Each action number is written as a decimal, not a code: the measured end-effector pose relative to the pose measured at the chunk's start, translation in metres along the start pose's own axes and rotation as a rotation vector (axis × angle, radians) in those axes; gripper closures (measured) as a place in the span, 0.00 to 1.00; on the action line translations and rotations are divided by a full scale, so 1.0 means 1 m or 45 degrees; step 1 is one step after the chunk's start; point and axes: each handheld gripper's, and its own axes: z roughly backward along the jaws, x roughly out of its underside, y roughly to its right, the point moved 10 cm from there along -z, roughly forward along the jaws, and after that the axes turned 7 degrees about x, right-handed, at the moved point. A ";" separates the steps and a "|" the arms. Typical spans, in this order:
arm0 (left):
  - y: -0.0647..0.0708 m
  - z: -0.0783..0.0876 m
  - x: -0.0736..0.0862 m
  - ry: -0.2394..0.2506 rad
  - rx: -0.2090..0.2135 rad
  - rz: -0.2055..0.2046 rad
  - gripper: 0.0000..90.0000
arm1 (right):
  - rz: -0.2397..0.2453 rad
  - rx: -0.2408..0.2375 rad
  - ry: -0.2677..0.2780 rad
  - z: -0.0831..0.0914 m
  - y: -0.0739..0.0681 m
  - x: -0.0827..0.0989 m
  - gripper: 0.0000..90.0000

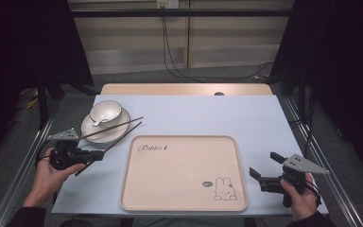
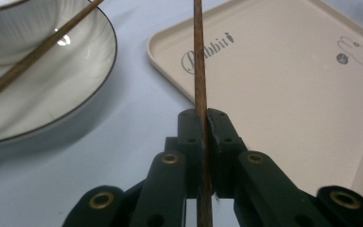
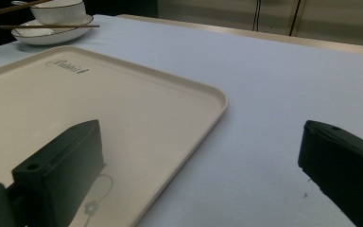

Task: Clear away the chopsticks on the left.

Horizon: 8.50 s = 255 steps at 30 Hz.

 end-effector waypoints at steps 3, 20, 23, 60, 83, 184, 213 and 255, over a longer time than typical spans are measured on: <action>0.008 -0.002 0.001 0.009 -0.003 0.035 0.94 | -0.001 0.000 0.000 0.000 0.000 0.000 0.01; 0.051 -0.022 0.006 0.030 -0.080 0.118 0.94 | -0.002 -0.004 0.004 0.000 -0.001 -0.001 0.01; 0.055 -0.024 0.006 0.047 -0.095 0.143 0.94 | -0.004 -0.007 0.002 0.000 -0.001 0.000 0.01; 0.062 -0.083 0.022 -0.053 -0.357 0.465 0.94 | 0.003 -0.019 -0.006 0.000 -0.003 0.000 0.01; 0.062 -0.096 0.030 -0.099 -0.354 0.501 0.88 | 0.009 -0.022 -0.010 -0.001 -0.004 0.001 0.01; -0.095 -0.001 -0.027 0.065 -0.160 -0.244 0.23 | -0.002 -0.016 -0.009 -0.001 -0.003 0.001 0.01; -0.131 -0.024 -0.017 -0.119 -0.208 -0.293 0.74 | -0.004 -0.019 -0.011 -0.001 -0.003 0.002 0.01; -0.092 -0.022 -0.021 -0.111 -0.027 -0.098 0.93 | -0.003 -0.016 -0.011 -0.001 -0.002 0.001 0.01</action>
